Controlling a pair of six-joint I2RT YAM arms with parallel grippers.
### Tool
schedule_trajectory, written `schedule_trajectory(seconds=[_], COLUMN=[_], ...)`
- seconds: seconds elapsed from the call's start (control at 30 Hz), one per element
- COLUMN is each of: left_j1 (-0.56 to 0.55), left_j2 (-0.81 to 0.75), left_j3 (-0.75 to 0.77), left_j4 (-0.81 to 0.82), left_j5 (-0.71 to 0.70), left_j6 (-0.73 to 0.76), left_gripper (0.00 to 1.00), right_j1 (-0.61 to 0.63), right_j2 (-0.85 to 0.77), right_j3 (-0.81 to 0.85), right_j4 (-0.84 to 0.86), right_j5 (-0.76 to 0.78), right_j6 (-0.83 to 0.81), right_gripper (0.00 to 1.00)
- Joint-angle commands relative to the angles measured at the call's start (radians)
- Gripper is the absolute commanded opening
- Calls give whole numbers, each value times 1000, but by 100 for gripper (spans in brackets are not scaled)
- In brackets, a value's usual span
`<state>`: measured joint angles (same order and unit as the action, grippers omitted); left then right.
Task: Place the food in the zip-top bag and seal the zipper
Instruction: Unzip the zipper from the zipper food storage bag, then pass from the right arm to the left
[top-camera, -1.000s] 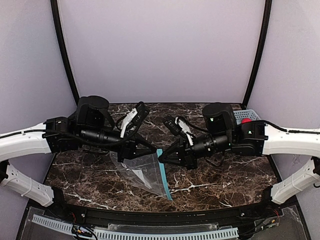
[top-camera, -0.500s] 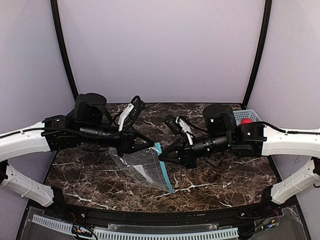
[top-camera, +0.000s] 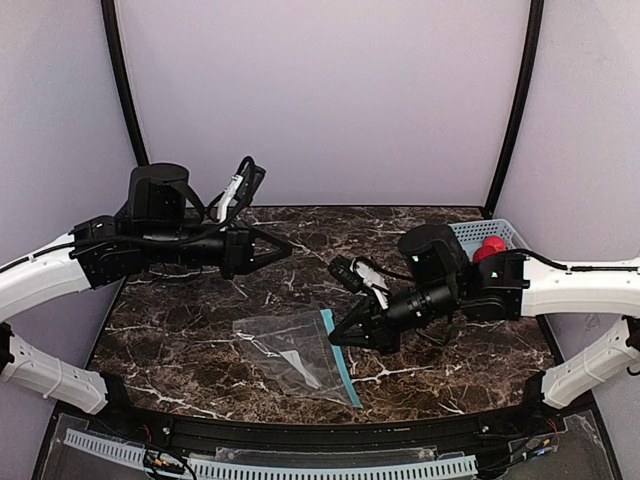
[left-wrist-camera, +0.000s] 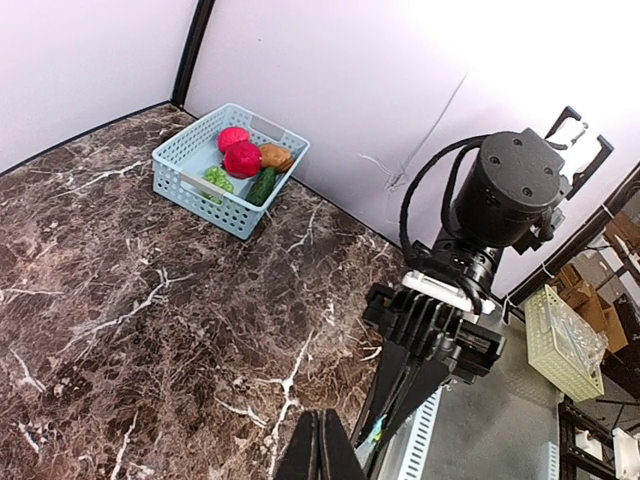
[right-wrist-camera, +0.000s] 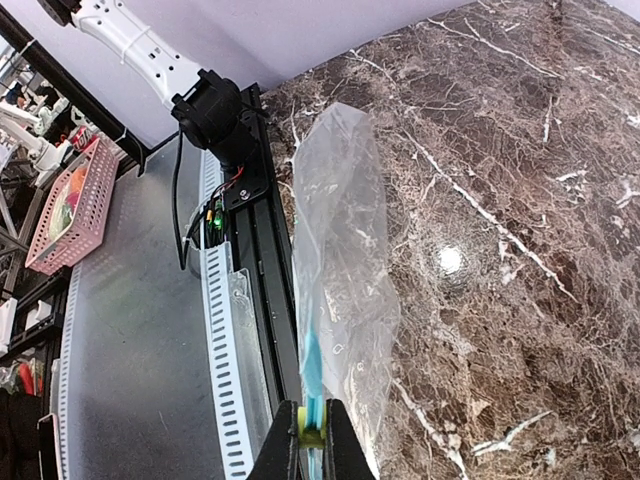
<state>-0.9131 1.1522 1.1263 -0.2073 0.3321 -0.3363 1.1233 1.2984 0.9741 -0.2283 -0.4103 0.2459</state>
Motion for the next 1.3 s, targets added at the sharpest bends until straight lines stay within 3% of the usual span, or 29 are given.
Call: schedule_trajectory(seconds=[0.0, 0.03, 0.07, 0.13, 0.2, 0.33, 0.47, 0.8, 1.07, 1.27], left_j1=[6, 5, 5, 7, 11, 13, 12, -30, -62, -64], left_j2=[-3, -4, -8, -18, -23, 7, 47, 158, 217, 197], left_j3=[6, -2, -22, -56, -88, -116, -129, -93, -99, -127], left_j4=[31, 44, 52, 74, 96, 103, 95, 89, 167, 241], left_j5=[120, 140, 174, 216, 266, 366, 424, 455, 512, 513], left_j6=[18, 31, 39, 50, 54, 50, 63, 101, 53, 13], left_gripper=[4, 10, 24, 43, 56, 70, 74, 75, 40, 29], right_j1=[2, 1, 0, 0, 1, 1, -1, -4, -5, -5], right_j2=[-11, -13, -14, -20, -27, -32, -33, -6, -3, 7], right_j3=[-7, -4, -3, -2, -4, 2, 19, 42, 43, 43], right_j4=[4, 7, 7, 10, 13, 19, 21, 26, 26, 24], right_j5=[-8, -12, -15, -23, -29, -53, -70, -108, -107, -111], right_j6=[3, 3, 4, 8, 10, 16, 17, 22, 29, 33], right_gripper=[0, 0, 0, 0, 0, 0, 0, 0, 0, 0])
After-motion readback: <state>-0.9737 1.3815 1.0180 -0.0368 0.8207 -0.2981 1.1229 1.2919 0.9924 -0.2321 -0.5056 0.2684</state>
